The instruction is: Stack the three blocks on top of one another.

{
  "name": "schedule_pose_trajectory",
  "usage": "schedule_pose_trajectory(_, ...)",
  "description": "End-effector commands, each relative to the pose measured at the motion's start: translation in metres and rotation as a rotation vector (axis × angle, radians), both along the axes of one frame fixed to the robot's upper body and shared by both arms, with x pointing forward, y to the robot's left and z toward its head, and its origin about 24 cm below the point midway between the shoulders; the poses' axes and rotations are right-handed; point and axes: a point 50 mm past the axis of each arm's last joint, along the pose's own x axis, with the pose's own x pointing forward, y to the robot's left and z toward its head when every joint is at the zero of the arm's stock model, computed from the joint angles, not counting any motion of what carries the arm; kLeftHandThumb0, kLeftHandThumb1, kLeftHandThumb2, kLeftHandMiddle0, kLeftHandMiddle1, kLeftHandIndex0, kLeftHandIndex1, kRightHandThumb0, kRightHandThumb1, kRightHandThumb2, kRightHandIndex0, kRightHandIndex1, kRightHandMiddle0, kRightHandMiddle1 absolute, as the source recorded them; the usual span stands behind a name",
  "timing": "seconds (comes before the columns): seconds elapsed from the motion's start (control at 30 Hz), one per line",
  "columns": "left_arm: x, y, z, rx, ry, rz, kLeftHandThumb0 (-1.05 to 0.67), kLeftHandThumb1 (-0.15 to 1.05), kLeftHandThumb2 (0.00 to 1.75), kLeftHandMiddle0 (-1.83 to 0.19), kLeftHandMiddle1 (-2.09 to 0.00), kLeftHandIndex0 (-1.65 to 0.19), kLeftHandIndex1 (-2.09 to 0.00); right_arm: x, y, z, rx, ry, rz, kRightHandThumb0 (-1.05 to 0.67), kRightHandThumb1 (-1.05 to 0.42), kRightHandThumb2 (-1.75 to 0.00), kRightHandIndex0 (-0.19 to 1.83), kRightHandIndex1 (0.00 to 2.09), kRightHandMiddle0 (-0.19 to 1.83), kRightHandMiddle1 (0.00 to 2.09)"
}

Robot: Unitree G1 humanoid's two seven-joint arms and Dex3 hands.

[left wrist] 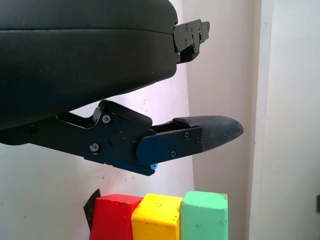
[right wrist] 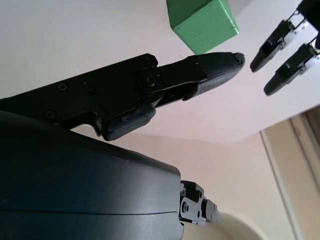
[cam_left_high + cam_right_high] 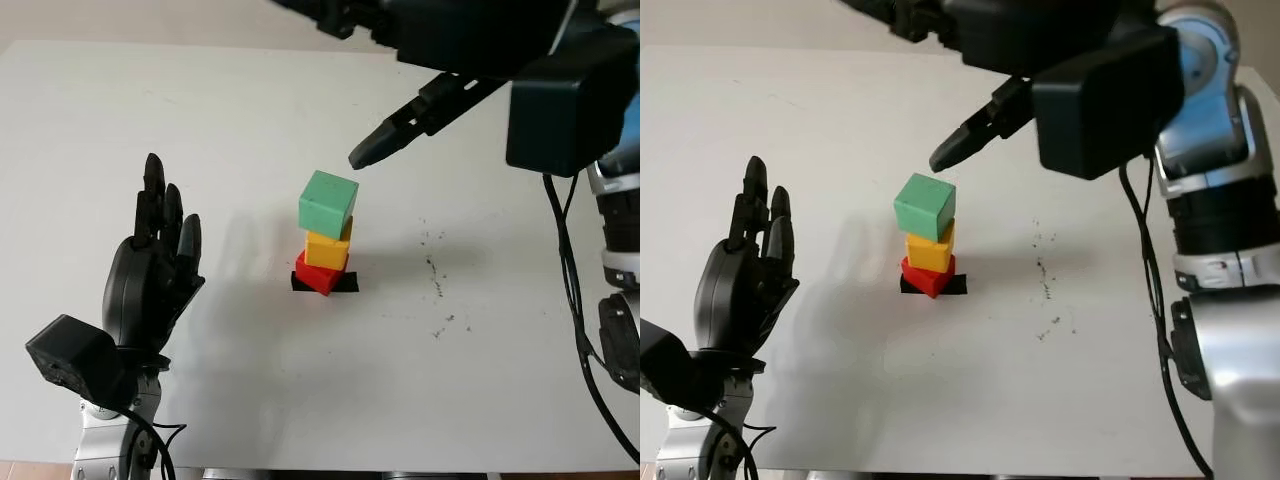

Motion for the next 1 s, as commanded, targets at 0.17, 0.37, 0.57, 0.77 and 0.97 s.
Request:
schedule_pose_trajectory(0.17,0.003,-0.001,0.005,-0.007,-0.014,0.005,-0.66,1.05,0.56,0.19,-0.03,0.19,-0.01,-0.005,-0.029,-0.035,0.218,0.008,-0.102,-0.83,-1.05,-0.46,-0.17,0.04,-0.14,0.05)
schedule_pose_trajectory(0.37,0.014,-0.004,0.009,-0.011,-0.052,-0.028,-0.64,1.05,0.56,0.19,0.0,0.19,0.0,-0.002,-0.04,-0.11,0.619,0.301,-0.208,-0.77,-1.05,-0.55,-0.19,0.01,-0.19,0.01)
schedule_pose_trajectory(0.57,0.026,-0.006,0.015,0.003,-0.067,-0.039,-0.66,1.05,0.55,0.19,0.0,0.19,0.0,-0.015,-0.029,-0.148,0.977,0.375,-0.284,-0.65,-1.05,-0.64,-0.19,0.0,-0.19,0.0)
schedule_pose_trajectory(0.77,0.035,-0.013,0.02,0.031,-0.076,-0.045,-0.71,1.05,0.51,0.19,-0.02,0.19,0.0,-0.024,-0.019,-0.17,1.232,0.442,-0.343,-0.69,-1.05,-0.68,-0.19,0.0,-0.19,0.0)
schedule_pose_trajectory(0.97,0.039,-0.019,0.021,0.016,-0.07,-0.071,-0.71,1.05,0.53,0.18,-0.04,0.19,-0.02,-0.035,-0.011,-0.196,1.347,0.548,-0.384,-0.59,-1.05,-0.79,-0.19,0.0,-0.19,0.0)
